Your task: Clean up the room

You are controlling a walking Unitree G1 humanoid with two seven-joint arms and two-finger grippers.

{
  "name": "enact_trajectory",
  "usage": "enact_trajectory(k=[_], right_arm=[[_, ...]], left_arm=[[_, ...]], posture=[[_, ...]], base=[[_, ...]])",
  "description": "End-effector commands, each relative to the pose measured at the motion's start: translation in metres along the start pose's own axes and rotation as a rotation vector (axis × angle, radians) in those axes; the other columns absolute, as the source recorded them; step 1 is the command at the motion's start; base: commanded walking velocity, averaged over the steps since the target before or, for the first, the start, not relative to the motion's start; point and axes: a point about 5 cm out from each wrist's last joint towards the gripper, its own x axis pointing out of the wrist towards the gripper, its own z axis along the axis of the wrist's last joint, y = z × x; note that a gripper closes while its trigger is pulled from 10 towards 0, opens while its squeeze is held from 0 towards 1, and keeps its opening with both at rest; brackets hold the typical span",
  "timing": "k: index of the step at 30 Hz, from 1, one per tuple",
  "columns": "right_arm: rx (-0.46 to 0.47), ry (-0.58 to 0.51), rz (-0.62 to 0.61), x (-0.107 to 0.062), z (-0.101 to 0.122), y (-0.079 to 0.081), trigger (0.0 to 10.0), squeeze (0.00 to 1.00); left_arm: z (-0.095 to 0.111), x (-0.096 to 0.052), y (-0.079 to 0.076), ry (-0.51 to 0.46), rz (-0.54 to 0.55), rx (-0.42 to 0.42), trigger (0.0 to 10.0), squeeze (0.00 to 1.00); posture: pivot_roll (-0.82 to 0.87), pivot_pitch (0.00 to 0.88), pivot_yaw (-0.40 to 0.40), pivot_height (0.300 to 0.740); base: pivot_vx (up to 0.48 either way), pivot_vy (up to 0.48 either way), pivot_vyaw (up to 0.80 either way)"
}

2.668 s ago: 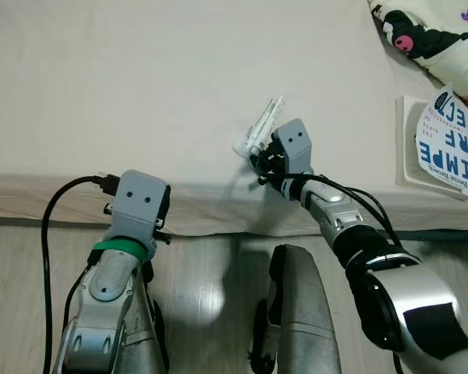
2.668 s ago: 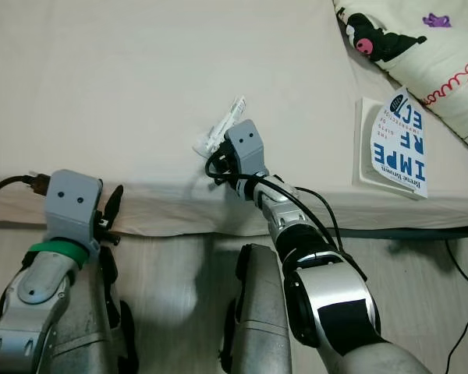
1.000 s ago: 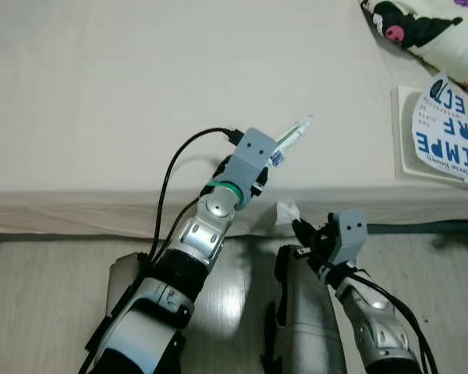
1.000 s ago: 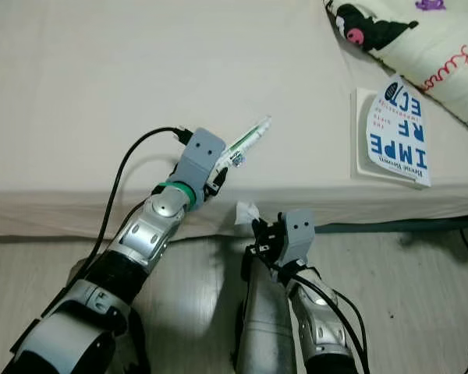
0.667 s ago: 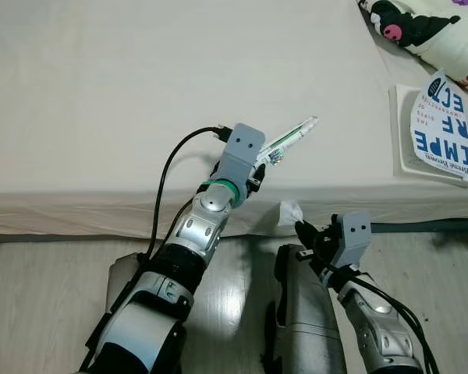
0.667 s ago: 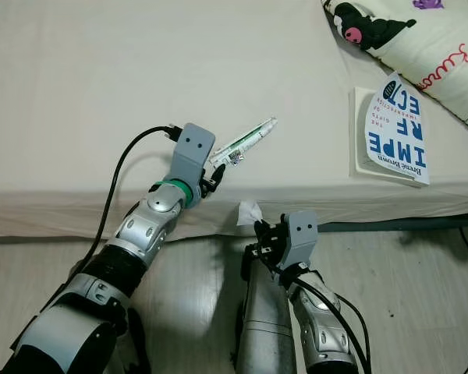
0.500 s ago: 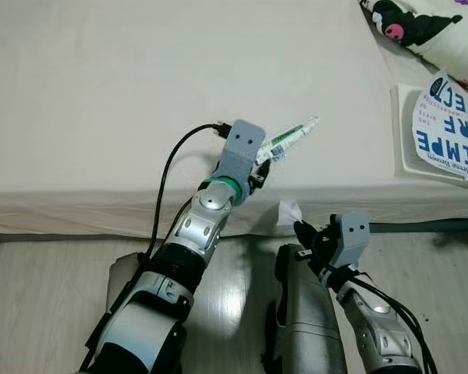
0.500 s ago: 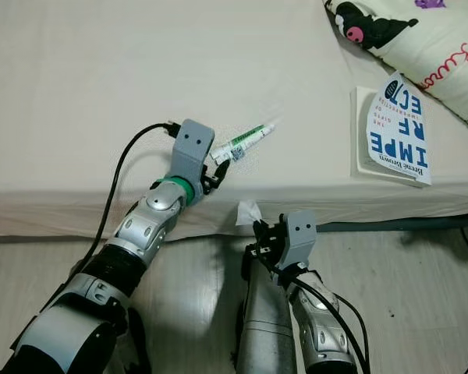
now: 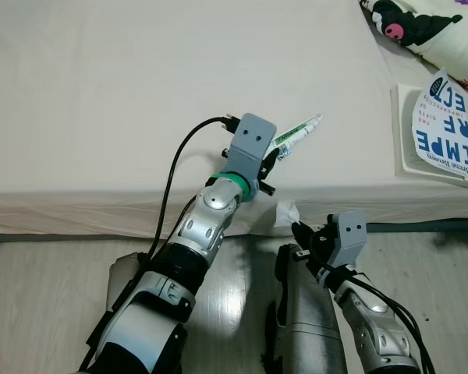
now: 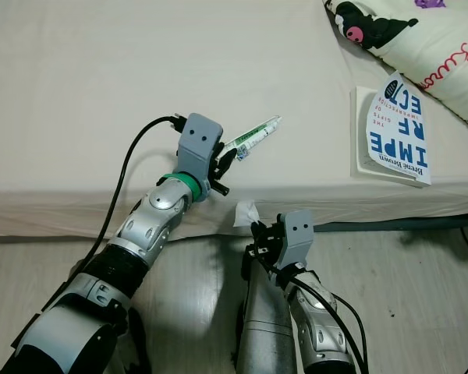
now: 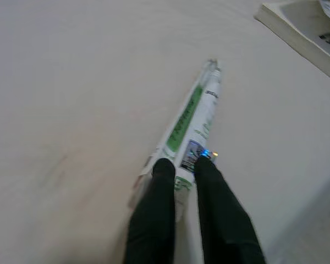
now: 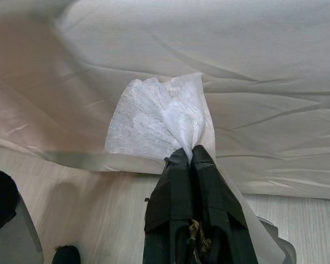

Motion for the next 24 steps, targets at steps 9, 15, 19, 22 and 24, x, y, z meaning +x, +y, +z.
enact_trajectory(k=[9,15,19,22,24], right_arm=[[0.014,0.026,-0.010,-0.005,-0.005,-0.002,0.0,0.00],[0.013,0.025,0.002,-0.002,-0.005,0.001,0.0,0.00],[0.012,0.024,0.011,-0.002,-0.004,0.003,0.0,0.00],[0.009,0.025,0.011,-0.004,-0.004,0.004,0.0,0.00],[0.008,0.026,0.007,-0.005,-0.004,0.003,0.0,0.00]], left_arm=[[0.031,0.000,-0.042,-0.202,-0.122,0.188,9.9,0.00],[0.057,0.008,-0.036,-0.270,-0.121,0.217,10.0,1.00],[0.055,0.016,-0.035,-0.224,-0.111,0.256,10.0,1.00],[0.047,0.024,-0.034,-0.154,-0.091,0.259,10.0,1.00],[0.045,0.025,-0.034,-0.137,-0.086,0.253,10.0,1.00]], posture=[[-0.07,0.299,0.037,0.501],[-0.06,0.301,0.036,0.501],[-0.07,0.308,0.037,0.501],[-0.10,0.320,0.043,0.501],[-0.10,0.320,0.043,0.501]], base=[[0.000,0.000,0.00],[0.000,0.000,0.00],[0.000,0.000,0.00],[0.000,0.000,0.00],[0.000,0.000,0.00]])
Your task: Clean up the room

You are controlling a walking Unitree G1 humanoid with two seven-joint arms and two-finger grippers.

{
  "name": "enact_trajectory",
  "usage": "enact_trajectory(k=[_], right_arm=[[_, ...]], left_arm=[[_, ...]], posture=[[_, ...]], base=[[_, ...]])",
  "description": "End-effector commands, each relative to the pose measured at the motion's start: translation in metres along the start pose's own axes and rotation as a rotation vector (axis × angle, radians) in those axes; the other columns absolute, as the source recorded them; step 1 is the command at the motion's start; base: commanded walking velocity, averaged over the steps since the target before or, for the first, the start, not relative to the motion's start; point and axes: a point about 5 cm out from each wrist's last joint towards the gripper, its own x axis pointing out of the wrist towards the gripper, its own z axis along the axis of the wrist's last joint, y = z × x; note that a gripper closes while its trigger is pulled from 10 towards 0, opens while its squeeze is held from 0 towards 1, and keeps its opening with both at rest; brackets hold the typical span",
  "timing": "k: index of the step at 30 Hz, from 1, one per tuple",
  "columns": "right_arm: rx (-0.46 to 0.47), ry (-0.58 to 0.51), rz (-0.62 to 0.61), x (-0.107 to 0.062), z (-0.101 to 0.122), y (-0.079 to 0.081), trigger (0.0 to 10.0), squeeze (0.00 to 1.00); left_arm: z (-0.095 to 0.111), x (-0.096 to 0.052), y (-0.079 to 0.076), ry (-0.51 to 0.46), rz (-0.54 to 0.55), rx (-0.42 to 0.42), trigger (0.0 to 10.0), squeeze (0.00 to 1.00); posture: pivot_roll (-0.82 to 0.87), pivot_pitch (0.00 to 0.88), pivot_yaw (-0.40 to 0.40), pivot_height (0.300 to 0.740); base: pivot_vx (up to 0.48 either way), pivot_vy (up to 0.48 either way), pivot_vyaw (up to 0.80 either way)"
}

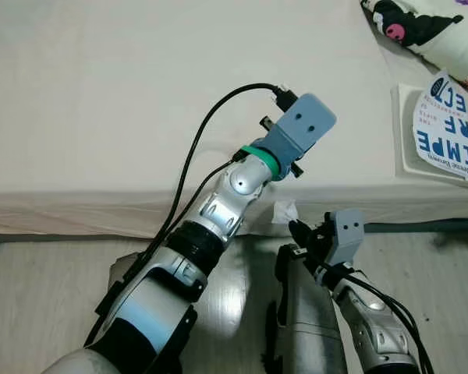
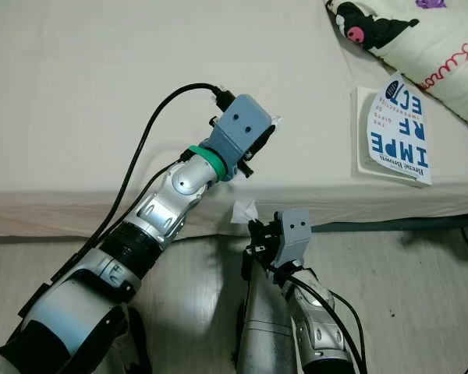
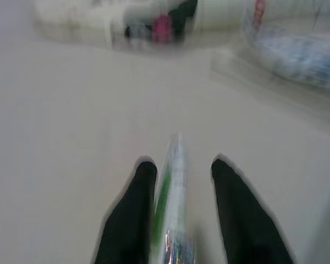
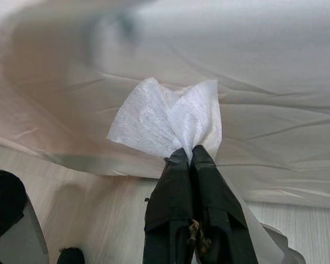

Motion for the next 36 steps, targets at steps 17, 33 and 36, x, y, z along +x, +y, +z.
enact_trajectory(k=[17,33,36], right_arm=[[-0.001,0.084,-0.142,-0.051,-0.015,-0.018,0.0,0.00],[0.021,0.087,-0.122,-0.046,-0.011,-0.008,0.0,0.00],[0.022,0.085,-0.115,-0.042,-0.010,-0.009,0.0,0.00]], left_arm=[[-0.015,0.009,-0.019,0.149,0.030,-0.041,10.0,0.00],[-0.046,-0.004,0.016,0.277,0.237,0.024,0.0,0.00],[-0.045,-0.003,0.018,0.266,0.237,0.002,0.0,0.00]], posture=[[-0.21,0.401,0.052,0.501],[-0.18,0.401,0.043,0.501],[-0.17,0.384,0.041,0.501]], base=[[0.000,0.000,0.00],[0.000,0.000,0.00],[0.000,0.000,0.00]])
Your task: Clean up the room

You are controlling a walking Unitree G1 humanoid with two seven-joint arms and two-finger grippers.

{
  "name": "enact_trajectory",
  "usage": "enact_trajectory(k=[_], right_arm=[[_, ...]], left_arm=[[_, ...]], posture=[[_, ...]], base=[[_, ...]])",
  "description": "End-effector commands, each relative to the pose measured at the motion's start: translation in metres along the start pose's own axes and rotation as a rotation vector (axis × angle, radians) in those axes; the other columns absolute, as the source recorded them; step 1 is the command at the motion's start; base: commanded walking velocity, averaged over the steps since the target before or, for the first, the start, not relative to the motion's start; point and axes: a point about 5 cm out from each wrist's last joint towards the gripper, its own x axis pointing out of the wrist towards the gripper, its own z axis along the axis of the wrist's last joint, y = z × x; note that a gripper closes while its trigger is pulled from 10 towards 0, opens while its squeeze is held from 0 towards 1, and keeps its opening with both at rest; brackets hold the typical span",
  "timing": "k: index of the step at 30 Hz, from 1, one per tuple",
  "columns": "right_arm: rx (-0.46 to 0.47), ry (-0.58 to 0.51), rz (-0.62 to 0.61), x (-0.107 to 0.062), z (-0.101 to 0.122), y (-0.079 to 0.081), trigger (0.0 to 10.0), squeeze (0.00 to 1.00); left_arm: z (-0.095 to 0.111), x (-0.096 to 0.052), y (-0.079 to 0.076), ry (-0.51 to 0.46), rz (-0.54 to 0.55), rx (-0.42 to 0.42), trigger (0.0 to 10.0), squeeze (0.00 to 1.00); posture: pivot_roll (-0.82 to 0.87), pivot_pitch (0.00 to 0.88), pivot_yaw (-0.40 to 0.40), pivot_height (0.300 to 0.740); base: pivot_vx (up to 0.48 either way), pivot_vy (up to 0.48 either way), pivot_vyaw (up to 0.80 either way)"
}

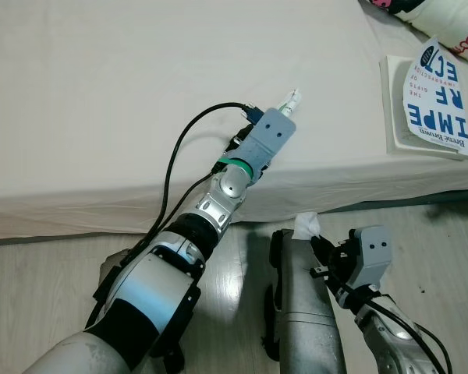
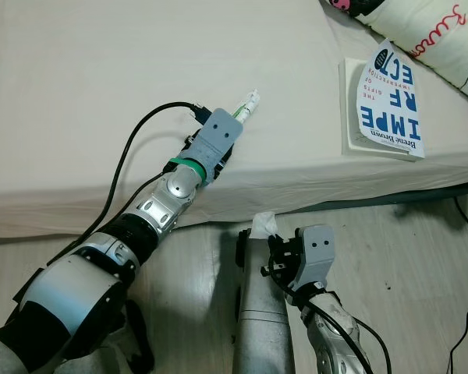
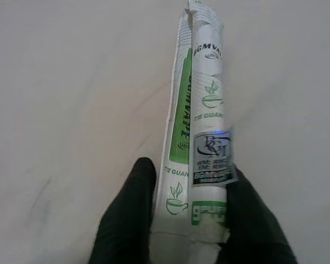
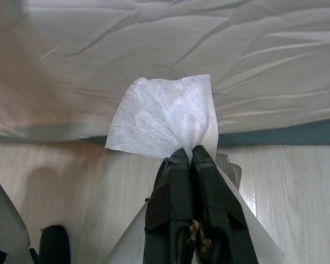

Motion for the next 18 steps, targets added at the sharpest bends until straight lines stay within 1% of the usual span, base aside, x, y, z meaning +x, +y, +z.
enact_trajectory(k=[1,7,9,10,11,14,16,17,18], right_arm=[[0.023,0.049,-0.005,-0.001,-0.011,0.000,0.0,0.00],[0.019,0.041,0.008,0.010,-0.008,-0.002,0.0,0.00],[0.017,0.040,0.016,0.013,-0.008,-0.001,0.0,0.00],[0.017,0.034,0.028,0.017,-0.006,0.001,0.0,0.00],[0.017,0.034,0.028,0.017,-0.006,0.001,0.0,0.00],[0.015,0.009,0.071,0.031,0.003,0.005,0.0,0.00],[0.015,0.009,0.071,0.031,0.003,0.005,0.0,0.00],[0.013,-0.008,0.093,0.036,0.008,0.008,0.0,0.00],[0.012,-0.030,0.113,0.041,0.016,0.011,0.0,0.00]], left_arm=[[-0.003,0.000,-0.006,0.041,-0.014,-0.032,0.0,0.00],[-0.002,-0.001,-0.002,0.008,-0.026,-0.072,0.0,0.00],[-0.003,-0.001,0.001,-0.004,-0.025,-0.080,0.0,0.00],[-0.006,-0.003,0.007,-0.020,-0.015,-0.094,0.0,0.00],[-0.006,-0.003,0.007,-0.020,-0.015,-0.094,0.0,0.00],[-0.016,-0.015,0.035,-0.069,0.051,-0.134,0.0,0.00],[-0.016,-0.015,0.035,-0.069,0.051,-0.134,0.0,0.00],[-0.018,-0.024,0.050,-0.088,0.099,-0.155,0.0,0.00],[-0.020,-0.036,0.066,-0.107,0.149,-0.187,5.8,0.00]], posture=[[-0.17,0.369,0.039,0.501],[-0.14,0.336,0.029,0.501],[-0.12,0.320,0.021,0.501],[-0.11,0.304,0.009,0.501],[-0.11,0.304,0.009,0.501],[-0.07,0.265,-0.025,0.501],[-0.07,0.265,-0.025,0.501],[-0.06,0.251,-0.036,0.501],[-0.05,0.233,-0.047,0.501]], base=[[0.000,0.000,0.00],[0.000,0.000,0.00],[0.000,0.000,0.00],[0.000,0.000,0.00],[0.000,0.000,0.00],[0.000,0.000,0.00],[0.000,0.000,0.00],[0.000,0.000,0.00],[0.000,0.000,0.00]])
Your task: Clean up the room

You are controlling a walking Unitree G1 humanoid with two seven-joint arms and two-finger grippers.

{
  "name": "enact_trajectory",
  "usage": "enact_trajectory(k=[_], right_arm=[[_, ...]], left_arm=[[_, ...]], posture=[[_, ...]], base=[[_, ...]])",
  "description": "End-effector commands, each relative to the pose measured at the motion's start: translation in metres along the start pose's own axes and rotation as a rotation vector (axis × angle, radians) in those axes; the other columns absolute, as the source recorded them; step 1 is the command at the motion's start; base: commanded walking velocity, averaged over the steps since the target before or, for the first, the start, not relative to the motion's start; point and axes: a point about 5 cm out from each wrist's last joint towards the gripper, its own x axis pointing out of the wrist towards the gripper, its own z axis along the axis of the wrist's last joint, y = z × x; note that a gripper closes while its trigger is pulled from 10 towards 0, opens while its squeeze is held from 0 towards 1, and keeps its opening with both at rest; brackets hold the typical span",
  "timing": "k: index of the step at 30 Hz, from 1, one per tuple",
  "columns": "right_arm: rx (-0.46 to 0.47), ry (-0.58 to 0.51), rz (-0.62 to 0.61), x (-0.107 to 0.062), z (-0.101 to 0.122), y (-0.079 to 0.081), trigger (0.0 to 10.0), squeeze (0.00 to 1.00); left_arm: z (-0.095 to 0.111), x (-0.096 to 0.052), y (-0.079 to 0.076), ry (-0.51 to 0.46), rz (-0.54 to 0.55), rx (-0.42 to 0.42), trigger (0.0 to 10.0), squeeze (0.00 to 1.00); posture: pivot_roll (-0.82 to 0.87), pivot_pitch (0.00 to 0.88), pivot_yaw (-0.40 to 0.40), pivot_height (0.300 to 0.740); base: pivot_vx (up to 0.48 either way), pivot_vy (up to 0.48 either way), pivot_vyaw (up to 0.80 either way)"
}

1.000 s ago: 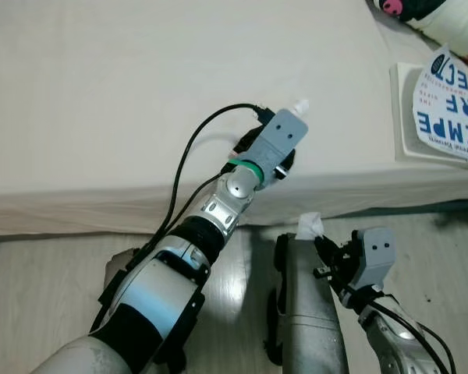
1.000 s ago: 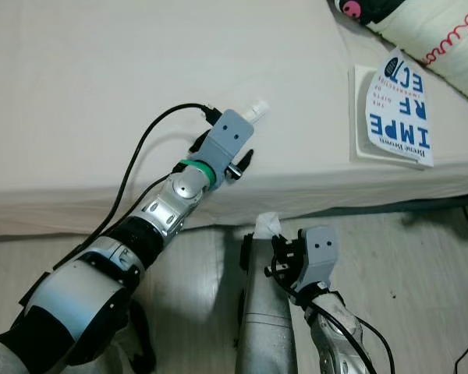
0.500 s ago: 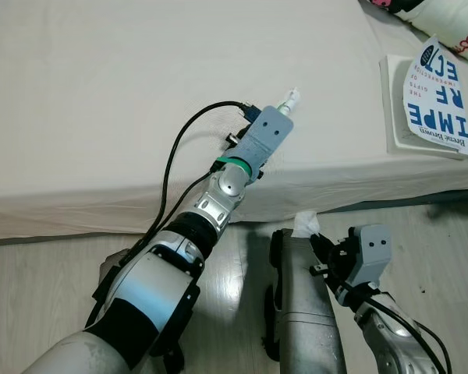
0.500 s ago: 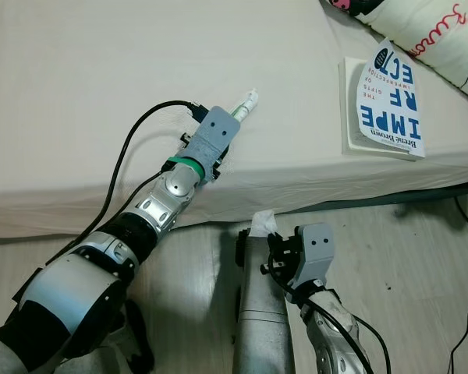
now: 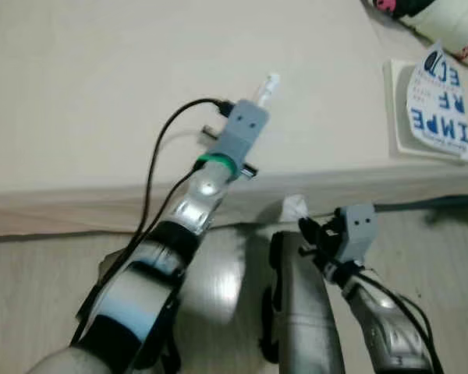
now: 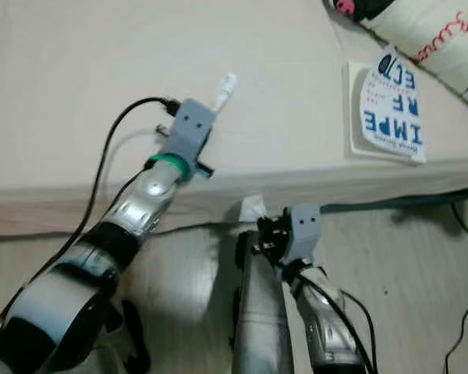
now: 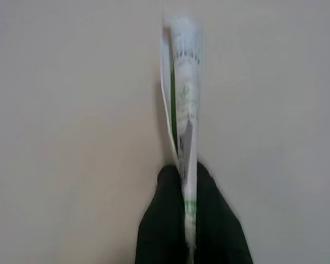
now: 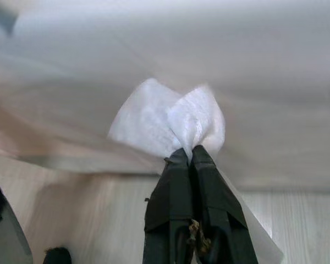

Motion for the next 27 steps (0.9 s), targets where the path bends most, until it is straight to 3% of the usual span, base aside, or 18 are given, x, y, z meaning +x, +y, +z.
enact_trajectory(k=[1,2,3,4,6,7,8,10,13,19,20,21,22,26,27], right_arm=[[0.018,0.024,0.002,-0.003,-0.007,-0.001,0.0,0.00],[0.016,0.002,0.018,0.001,0.000,0.001,0.0,0.00],[0.016,0.002,0.018,0.001,0.000,0.001,0.0,0.00],[0.009,-0.061,0.044,0.008,0.020,0.003,0.0,0.00],[0.009,-0.061,0.044,0.008,0.020,0.003,0.0,0.00],[0.006,-0.102,0.059,0.010,0.034,0.005,0.0,0.00],[0.006,-0.102,0.059,0.010,0.034,0.005,0.0,0.00],[-0.001,-0.180,0.080,0.008,0.059,0.009,0.0,0.00],[-0.005,-0.230,0.072,0.000,0.073,0.010,0.0,0.00],[0.000,-0.302,0.007,-0.010,0.083,0.004,0.0,0.00],[-0.003,-0.321,-0.018,-0.010,0.084,0.002,2.1,0.00],[-0.003,-0.321,-0.018,-0.010,0.084,0.002,2.1,0.00],[-0.006,-0.334,-0.029,-0.010,0.084,0.000,10.0,0.00],[-0.024,-0.354,-0.044,-0.008,0.087,-0.001,10.0,0.00],[-0.051,-0.369,-0.067,-0.004,0.092,-0.002,10.0,0.00]], left_arm=[[0.003,-0.004,0.005,-0.003,0.013,-0.027,5.8,0.00],[0.005,-0.014,0.019,-0.018,0.056,-0.047,9.8,0.00],[0.005,-0.014,0.019,-0.018,0.056,-0.047,9.8,0.00],[0.009,-0.041,0.041,-0.048,0.088,-0.095,10.0,0.00],[0.009,-0.041,0.041,-0.048,0.088,-0.095,10.0,0.00],[0.010,-0.057,0.049,-0.050,0.091,-0.124,10.0,0.00],[0.010,-0.057,0.049,-0.050,0.091,-0.124,10.0,0.00],[0.018,-0.083,0.059,-0.068,0.065,-0.143,10.0,0.00],[0.024,-0.096,0.063,-0.076,0.049,-0.154,10.0,0.00],[0.028,-0.099,0.062,-0.021,0.043,-0.202,10.0,0.00],[0.026,-0.097,0.059,-0.009,0.040,-0.197,10.0,0.00],[0.026,-0.097,0.059,-0.009,0.040,-0.197,10.0,0.00],[0.023,-0.095,0.057,0.009,0.041,-0.183,10.0,0.00],[0.018,-0.094,0.056,0.027,0.053,-0.171,10.0,0.00],[0.011,-0.094,0.058,0.055,0.098,-0.169,10.0,0.00]], posture=[[-0.05,0.233,-0.047,0.501],[-0.04,0.223,-0.054,0.501],[-0.04,0.223,-0.054,0.501],[-0.03,0.204,-0.071,0.501],[-0.03,0.204,-0.071,0.501],[-0.02,0.194,-0.080,0.501],[-0.02,0.194,-0.080,0.501],[-0.02,0.176,-0.093,0.501],[-0.02,0.166,-0.091,0.501],[-0.05,0.143,-0.069,0.501],[-0.06,0.127,-0.058,0.501],[-0.06,0.127,-0.058,0.501],[-0.06,0.118,-0.055,0.501],[-0.07,0.099,-0.053,0.501],[-0.06,0.060,-0.058,0.501]], base=[[0.000,0.000,0.00],[0.000,0.000,0.00],[0.000,0.000,0.00],[0.000,0.000,0.00],[0.000,0.000,0.00],[0.000,0.000,0.00],[0.000,0.000,0.00],[0.000,0.000,0.00],[0.000,0.000,0.00],[0.000,0.000,0.00],[0.000,0.000,0.00],[0.000,0.000,0.00],[0.000,0.000,0.00],[0.000,0.000,0.00],[0.000,0.000,0.00]])
